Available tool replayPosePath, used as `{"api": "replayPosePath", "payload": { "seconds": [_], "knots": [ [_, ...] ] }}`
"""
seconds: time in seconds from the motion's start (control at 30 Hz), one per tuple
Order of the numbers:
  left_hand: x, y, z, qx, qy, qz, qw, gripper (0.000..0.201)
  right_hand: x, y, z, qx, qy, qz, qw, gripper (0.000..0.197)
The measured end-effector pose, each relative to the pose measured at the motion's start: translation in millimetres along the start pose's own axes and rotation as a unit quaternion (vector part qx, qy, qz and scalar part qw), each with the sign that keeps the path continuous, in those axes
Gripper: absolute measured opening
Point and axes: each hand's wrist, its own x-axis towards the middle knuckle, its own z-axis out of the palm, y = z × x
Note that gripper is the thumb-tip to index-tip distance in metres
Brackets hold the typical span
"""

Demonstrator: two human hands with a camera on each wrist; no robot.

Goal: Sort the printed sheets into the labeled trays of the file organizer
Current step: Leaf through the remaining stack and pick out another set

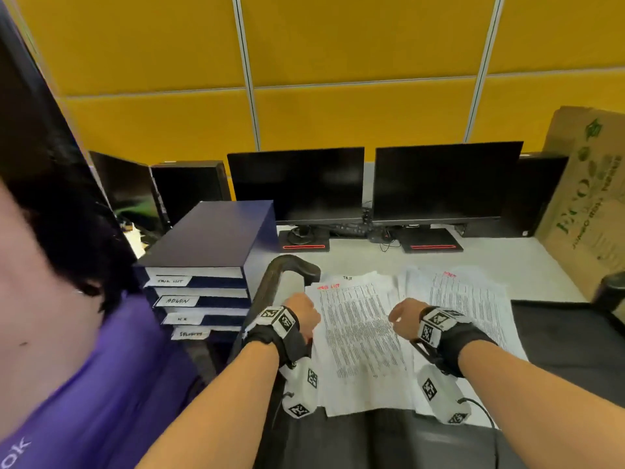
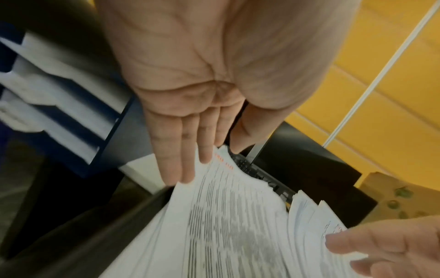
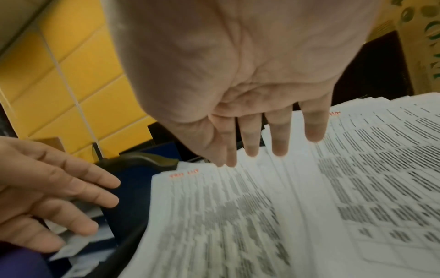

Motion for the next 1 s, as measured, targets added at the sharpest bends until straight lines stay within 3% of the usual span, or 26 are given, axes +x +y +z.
{"api": "replayPosePath", "payload": {
  "seconds": [0.17,0.23,0.27,0.33,0.4,0.5,0.53,0.63,0.87,0.93,1.0],
  "knots": [
    [26,-10,44,0.103,-0.031,-0.036,0.994,0.037,32,36,20,-0.043,-0.073,-0.038,0.996,0.052],
    [41,-12,55,0.106,-0.011,-0.029,0.994,0.035,45,39,25,-0.048,-0.103,-0.052,0.992,0.054],
    [58,-17,59,0.104,-0.007,-0.036,0.994,0.033,52,39,27,-0.047,-0.112,-0.059,0.991,0.055],
    [140,-65,77,0.087,0.004,-0.038,0.995,0.033,63,43,31,-0.064,-0.115,-0.066,0.989,0.056],
    [129,-50,75,0.062,0.004,-0.067,0.996,0.041,74,48,33,-0.094,-0.1,-0.073,0.988,0.054],
    [109,-31,67,0.046,0.016,-0.053,0.997,0.037,84,53,24,-0.115,-0.105,-0.084,0.984,0.047],
    [91,-13,62,0.023,0.022,-0.061,0.998,0.036,86,55,21,-0.114,-0.114,-0.083,0.983,0.046],
    [98,-9,59,-0.067,0.072,-0.103,0.99,0.045,91,60,17,-0.113,-0.126,-0.089,0.982,0.046],
    [110,-6,76,-0.248,0.192,-0.033,0.949,0.032,95,67,12,-0.083,-0.104,-0.112,0.985,0.039],
    [111,-7,79,-0.274,0.204,-0.036,0.939,0.037,95,67,12,-0.075,-0.102,-0.113,0.986,0.038],
    [109,-6,74,-0.28,0.201,-0.071,0.936,0.057,95,67,12,-0.076,-0.103,-0.114,0.985,0.037]
  ]
}}
